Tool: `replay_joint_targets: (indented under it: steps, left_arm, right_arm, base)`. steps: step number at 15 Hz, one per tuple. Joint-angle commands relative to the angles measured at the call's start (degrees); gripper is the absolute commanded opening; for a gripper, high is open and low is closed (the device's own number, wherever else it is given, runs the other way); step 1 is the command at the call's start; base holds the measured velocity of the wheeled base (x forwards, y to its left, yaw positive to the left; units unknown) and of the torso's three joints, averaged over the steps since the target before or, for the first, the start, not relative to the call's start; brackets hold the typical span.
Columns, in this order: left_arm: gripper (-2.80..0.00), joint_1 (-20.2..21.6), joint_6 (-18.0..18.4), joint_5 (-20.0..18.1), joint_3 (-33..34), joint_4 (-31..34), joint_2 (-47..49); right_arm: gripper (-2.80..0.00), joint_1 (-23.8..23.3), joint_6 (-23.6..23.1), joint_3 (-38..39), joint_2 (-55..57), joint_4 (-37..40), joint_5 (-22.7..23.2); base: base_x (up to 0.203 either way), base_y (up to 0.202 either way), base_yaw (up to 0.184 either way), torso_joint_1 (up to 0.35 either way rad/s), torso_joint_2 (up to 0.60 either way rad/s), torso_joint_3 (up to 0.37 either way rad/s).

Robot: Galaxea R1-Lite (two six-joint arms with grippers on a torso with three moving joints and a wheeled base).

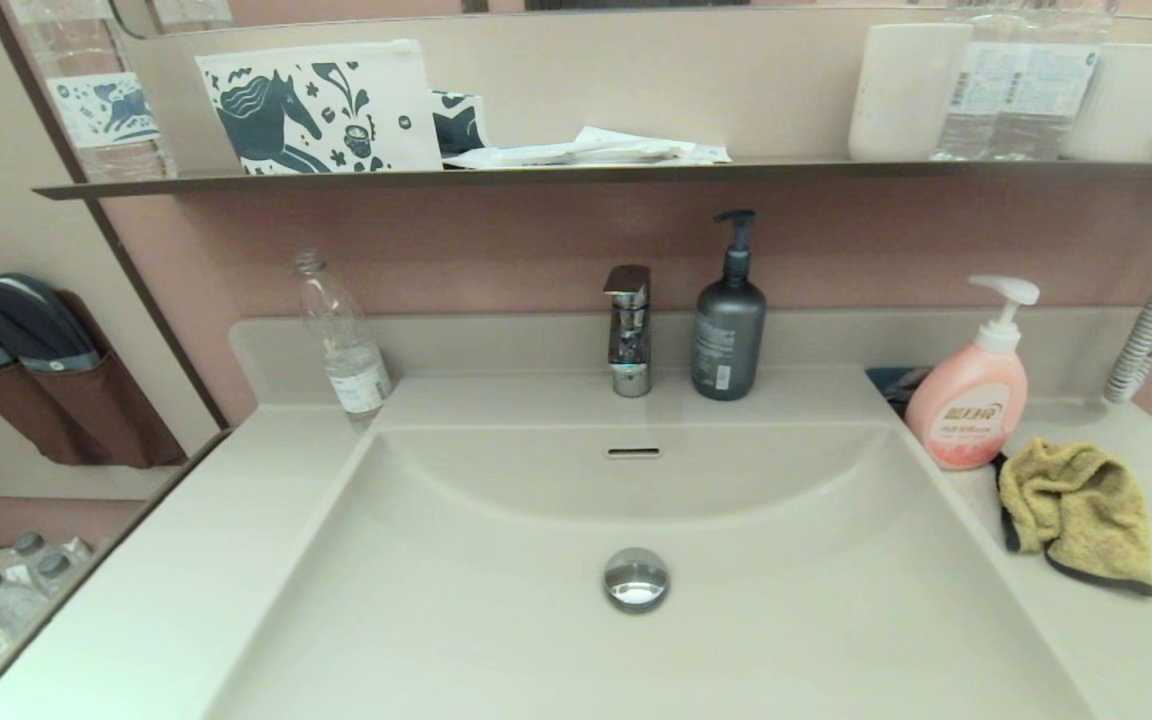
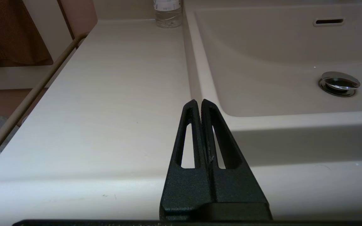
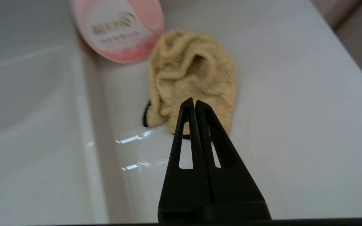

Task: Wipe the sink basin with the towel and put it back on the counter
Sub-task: Pick up the cloth

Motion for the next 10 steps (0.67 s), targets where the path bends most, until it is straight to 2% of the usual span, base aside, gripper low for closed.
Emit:
replay_joint_targets:
  steps: [1,3,4,7,8,10]
  left_arm:
    - [-2.8,0.01,0.0,0.0,0.01,0.0,0.09]
    - [-2.8,0.01,0.0,0.0,0.01,0.0,0.09]
    - [-2.8,0.01,0.0,0.0,0.01,0.0,0.09]
    - [-2.8,0.01,0.0,0.0,0.01,0.0,0.09]
    - [-2.8,0.01,0.0,0.0,0.01,0.0,0.09]
    - [-2.8,0.01,0.0,0.0,0.01,0.0,0.09]
  right_arm:
    - [-2.8,-3.63,0.06,-0.4,8.88,-0.31,0.57]
    - [-2.8,-6.7,0.0,-0.54,11.94,-1.85,3.35]
    - [-2.8,-8.02,-0.24,-0.56,12.75,-2.0,6.69]
    - [-2.8,-9.81,-0.68,-1.15,16.25,-2.3,7.86]
    - [0.0,-10.44,-1.57,-1.25,16.5,-2.3,7.84]
    - [0.0,-10.93,-3.54,-1.25,16.36,-2.42,8.76]
  base:
    - [0.0,0.0,0.0,0.0,0.0,0.0]
    - [0.0,0.0,0.0,0.0,0.0,0.0]
    - [0.0,0.0,0.0,0.0,0.0,0.0]
    - [0.0,0.0,0.0,0.0,0.0,0.0]
    - [0.0,0.0,0.0,0.0,0.0,0.0]
    - [0.0,0.0,0.0,0.0,0.0,0.0]
